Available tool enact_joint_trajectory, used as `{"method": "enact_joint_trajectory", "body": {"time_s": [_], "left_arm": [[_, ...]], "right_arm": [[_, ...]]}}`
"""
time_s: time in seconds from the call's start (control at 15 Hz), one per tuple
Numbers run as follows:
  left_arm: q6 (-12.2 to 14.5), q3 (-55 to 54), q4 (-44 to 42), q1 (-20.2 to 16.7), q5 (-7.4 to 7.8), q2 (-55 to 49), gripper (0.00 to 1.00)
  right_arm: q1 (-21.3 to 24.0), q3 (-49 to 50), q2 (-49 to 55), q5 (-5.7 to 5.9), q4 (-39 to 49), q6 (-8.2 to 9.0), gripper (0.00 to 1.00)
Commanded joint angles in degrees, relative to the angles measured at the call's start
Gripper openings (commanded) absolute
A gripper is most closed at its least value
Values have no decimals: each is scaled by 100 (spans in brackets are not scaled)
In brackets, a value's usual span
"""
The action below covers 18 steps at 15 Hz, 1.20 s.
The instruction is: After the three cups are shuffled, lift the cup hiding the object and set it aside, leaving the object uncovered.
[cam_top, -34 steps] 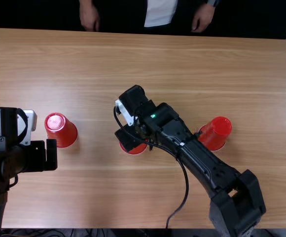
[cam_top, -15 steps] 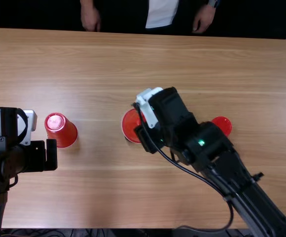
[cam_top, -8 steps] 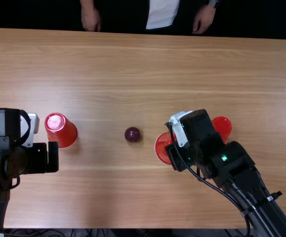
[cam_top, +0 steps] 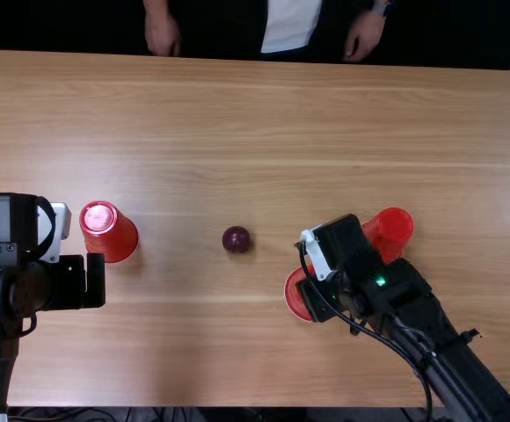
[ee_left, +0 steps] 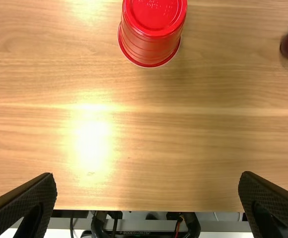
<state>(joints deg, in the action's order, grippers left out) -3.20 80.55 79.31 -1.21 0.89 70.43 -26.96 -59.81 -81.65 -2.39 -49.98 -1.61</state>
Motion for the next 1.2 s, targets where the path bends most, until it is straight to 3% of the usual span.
{"method": "enact_joint_trajectory", "body": {"time_s": [0.0, 0.13, 0.47, 0.6, 1.13], "left_arm": [[4, -66, -10, 25, 70, -39, 100], [4, -66, 0, 25, 70, -39, 100], [4, -57, 32, 25, 59, -39, 100], [4, -57, 32, 16, 59, -56, 100], [4, -84, -31, 25, 80, -408, 100]], "right_arm": [[7, 180, -238, 7, 203, 13, 54], [7, 233, -246, 7, 393, 13, 100], [24, 128, -106, 7, 414, 24, 100], [77, -171, 492, 7, 488, 24, 100], [1545, -488, 2329, 71, -198, -71, 100]]}}
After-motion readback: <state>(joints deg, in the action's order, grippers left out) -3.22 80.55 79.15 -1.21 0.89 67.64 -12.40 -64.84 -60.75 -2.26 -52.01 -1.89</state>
